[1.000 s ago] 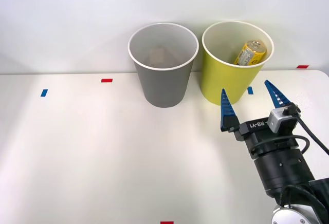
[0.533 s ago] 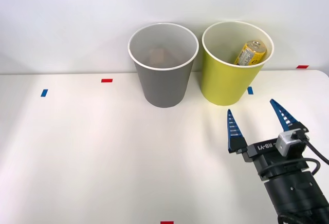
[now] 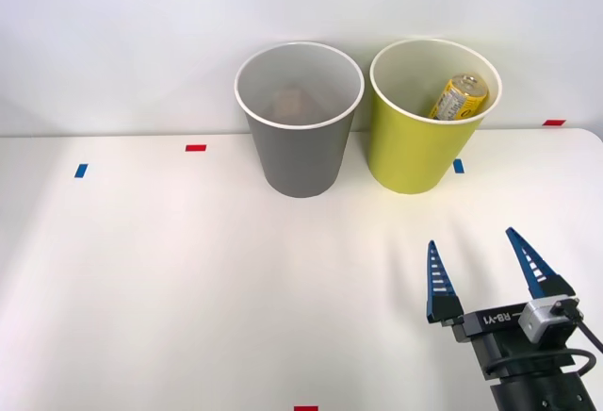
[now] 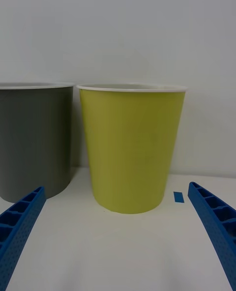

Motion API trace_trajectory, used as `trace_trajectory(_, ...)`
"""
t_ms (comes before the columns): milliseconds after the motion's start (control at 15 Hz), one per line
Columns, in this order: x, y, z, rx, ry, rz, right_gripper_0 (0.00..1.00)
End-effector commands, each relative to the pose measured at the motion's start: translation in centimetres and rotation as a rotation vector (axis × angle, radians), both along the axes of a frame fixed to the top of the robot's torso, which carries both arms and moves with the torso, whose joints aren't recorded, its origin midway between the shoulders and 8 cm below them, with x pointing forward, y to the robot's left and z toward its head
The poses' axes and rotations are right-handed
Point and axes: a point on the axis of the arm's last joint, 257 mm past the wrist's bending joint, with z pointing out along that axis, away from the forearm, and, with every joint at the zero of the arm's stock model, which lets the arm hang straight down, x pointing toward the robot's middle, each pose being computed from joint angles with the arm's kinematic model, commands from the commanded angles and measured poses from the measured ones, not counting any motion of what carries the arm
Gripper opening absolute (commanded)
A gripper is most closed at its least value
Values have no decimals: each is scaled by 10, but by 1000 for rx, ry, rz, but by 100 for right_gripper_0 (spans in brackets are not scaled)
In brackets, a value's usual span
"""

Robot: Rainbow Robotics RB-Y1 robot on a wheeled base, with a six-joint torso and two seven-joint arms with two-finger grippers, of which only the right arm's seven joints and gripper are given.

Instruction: Put cans in the gray bin, plastic bottles in the light green bin

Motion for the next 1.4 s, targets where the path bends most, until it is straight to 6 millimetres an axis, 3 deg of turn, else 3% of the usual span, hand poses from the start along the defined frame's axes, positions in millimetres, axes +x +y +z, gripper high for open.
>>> trace_trajectory(67,-3,3,-15,-50,-39,12,100)
trace_trajectory(533,-21,7,-40,-159,-88,47,100)
trace_trajectory(1000,-31,-1,-50,6,-69,67,100)
trace_trajectory(1200,-42,1,-67,56,5,120,100)
trace_trajectory(1400,-41,2,-87,37,91,158,100)
